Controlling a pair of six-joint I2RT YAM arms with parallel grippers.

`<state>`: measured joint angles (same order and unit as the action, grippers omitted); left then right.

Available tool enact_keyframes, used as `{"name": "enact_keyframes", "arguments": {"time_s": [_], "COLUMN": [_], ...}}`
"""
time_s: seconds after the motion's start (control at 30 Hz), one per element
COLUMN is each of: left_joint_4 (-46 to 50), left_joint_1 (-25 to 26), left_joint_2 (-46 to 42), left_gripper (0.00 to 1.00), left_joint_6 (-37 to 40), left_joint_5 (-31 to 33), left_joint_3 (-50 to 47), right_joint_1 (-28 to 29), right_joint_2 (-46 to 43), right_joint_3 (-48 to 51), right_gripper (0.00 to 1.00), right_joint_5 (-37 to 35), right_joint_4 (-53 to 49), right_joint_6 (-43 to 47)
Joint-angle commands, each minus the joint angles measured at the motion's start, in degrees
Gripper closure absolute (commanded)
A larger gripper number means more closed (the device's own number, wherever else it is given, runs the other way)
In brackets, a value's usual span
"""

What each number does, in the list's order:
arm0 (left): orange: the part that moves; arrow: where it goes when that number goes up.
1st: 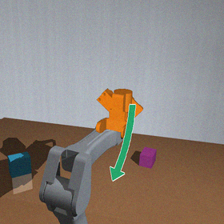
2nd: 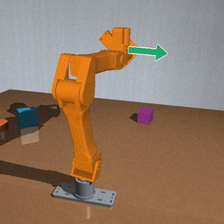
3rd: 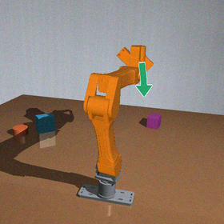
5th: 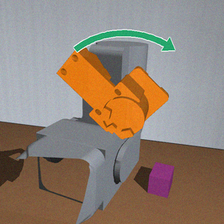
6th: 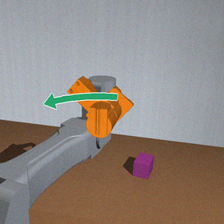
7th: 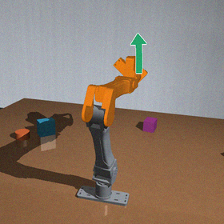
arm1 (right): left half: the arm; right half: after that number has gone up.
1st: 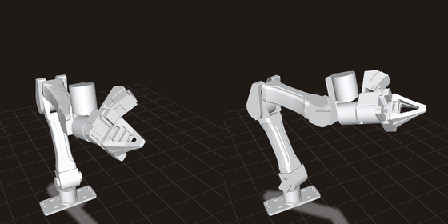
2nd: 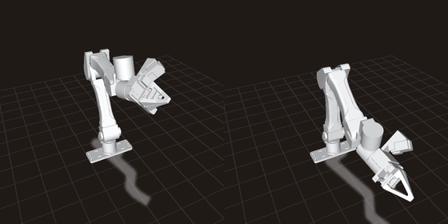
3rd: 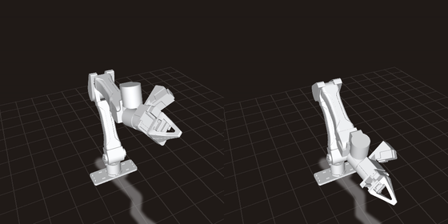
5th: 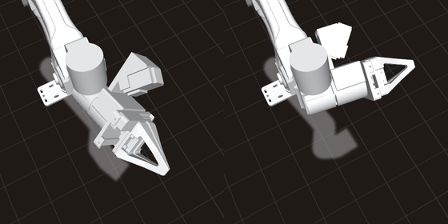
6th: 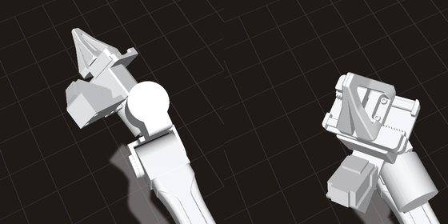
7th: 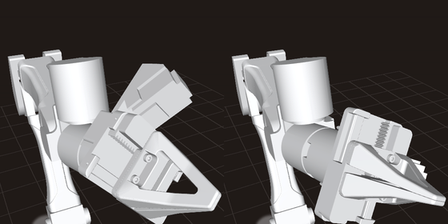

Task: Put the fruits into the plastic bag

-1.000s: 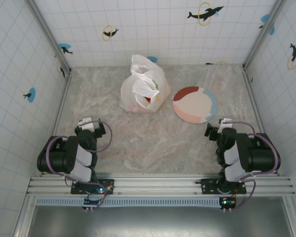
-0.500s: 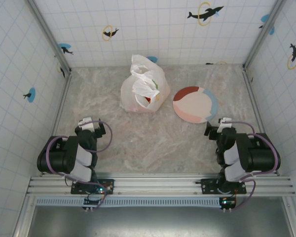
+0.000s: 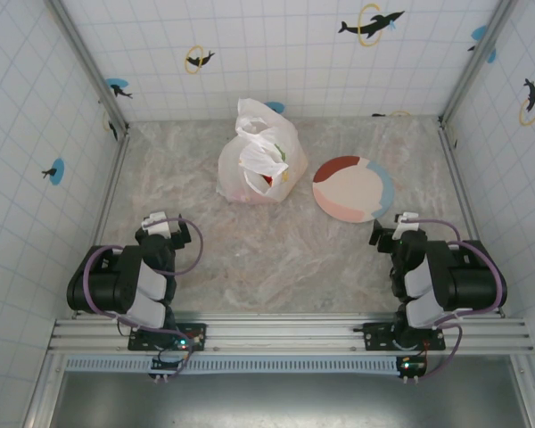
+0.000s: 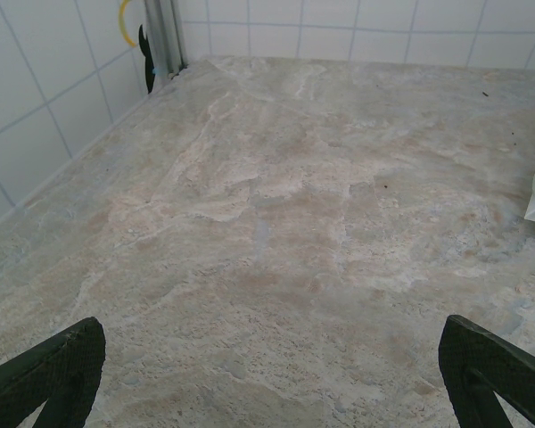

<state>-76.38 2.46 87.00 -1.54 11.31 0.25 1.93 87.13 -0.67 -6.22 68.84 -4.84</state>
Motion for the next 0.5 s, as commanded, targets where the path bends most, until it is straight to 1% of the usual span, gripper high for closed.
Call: {"name": "enact_keyframes", "arguments": {"time_s": [0.0,0.47], "left_joint_4": [-0.51,-0.17], "left_joint_1": [-0.63,-0.57], "left_joint_2": [-0.08,-0.14], "left_gripper": [0.02,0.02], "left_joint_6": [-0.83,-0.96], "left_joint_5": [-0.83,-1.01], "left_joint_3": [-1.91,-1.62], "right_joint_1": [0.27,0.27], "right_joint_2": [-0.20,-0.18], "right_joint_3": [0.67,0.67], "right_gripper": [0.00,0.00], "right_joint_5": [-0.71,-0.75], "right_joint_4": [3.09,3.06], "right_joint_6": [0.77,0.78]}}
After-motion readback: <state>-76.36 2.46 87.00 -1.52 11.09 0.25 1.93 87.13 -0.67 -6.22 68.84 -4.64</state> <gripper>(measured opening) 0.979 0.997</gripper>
